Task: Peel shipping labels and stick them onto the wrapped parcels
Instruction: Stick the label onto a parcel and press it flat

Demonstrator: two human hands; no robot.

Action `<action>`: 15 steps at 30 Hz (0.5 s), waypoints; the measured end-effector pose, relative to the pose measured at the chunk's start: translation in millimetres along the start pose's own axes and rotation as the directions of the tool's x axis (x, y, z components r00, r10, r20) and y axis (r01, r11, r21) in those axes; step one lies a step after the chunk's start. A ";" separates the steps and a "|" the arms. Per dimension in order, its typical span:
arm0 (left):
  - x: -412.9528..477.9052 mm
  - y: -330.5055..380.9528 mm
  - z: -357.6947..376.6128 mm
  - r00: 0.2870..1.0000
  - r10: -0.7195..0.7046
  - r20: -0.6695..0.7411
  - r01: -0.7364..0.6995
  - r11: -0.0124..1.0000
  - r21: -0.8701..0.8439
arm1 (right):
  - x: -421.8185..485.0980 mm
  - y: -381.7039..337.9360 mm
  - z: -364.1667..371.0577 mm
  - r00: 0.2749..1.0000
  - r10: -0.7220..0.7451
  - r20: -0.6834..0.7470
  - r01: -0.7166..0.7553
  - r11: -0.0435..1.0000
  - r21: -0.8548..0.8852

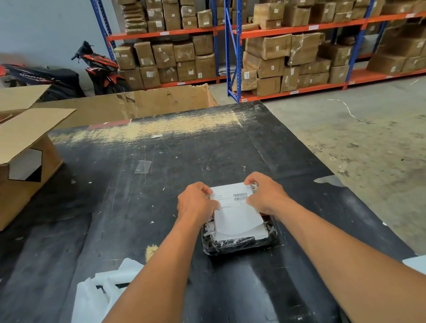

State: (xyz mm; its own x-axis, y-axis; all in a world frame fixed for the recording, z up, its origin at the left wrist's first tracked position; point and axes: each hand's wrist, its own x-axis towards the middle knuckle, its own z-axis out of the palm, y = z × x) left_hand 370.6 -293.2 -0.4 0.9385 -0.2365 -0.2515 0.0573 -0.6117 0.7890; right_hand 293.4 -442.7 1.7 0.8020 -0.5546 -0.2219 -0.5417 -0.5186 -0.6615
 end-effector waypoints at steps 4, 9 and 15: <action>8.3 4.6 -3.0 0.987 0.024 0.161 -0.049 0.987 0.151 | 0.2 -12.4 -2.9 0.987 -0.067 0.146 0.083 0.991 -0.109; 17.5 13.2 -0.8 0.972 -0.015 0.235 -0.052 0.960 0.277 | 5.5 -19.3 -10.1 0.960 -0.052 0.275 0.139 0.941 -0.310; 29.9 16.4 5.8 0.960 -0.044 0.278 -0.061 0.932 0.358 | 12.7 -16.2 -11.5 0.958 0.031 0.286 0.047 0.964 -0.262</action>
State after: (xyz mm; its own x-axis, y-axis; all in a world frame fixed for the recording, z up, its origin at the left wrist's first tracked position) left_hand 397.6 -314.8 1.8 0.8036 -0.4094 -0.4320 -0.1253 -0.8259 0.5497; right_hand 309.4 -448.8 17.8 0.8233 -0.3613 -0.4379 -0.5505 -0.6965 -0.4602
